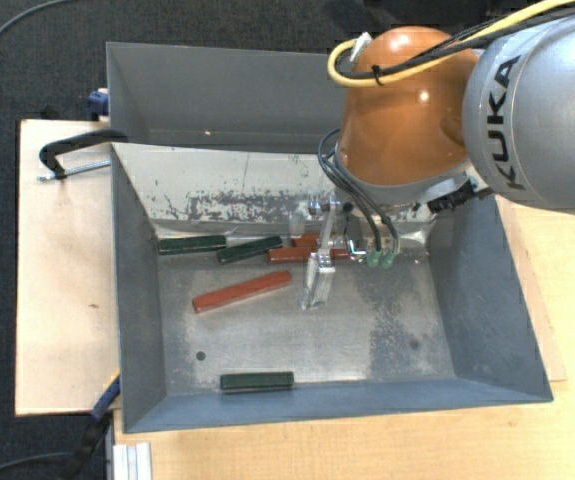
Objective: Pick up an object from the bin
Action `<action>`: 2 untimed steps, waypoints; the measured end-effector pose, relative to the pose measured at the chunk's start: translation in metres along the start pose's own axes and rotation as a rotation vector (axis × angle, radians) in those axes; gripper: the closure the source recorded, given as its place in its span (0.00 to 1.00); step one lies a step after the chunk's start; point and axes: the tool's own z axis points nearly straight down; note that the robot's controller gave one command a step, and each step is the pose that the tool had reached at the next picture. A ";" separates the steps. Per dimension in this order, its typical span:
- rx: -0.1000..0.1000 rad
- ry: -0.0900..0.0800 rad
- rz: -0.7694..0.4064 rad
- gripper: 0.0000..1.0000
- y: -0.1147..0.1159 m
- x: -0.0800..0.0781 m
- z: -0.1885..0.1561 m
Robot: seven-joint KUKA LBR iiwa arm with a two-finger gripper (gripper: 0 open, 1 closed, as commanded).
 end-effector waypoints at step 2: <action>-0.001 -0.007 -0.178 1.00 0.040 -0.029 0.174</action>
Offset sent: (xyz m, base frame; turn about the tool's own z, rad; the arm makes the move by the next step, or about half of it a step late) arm 0.0266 0.0392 -0.1754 -0.1798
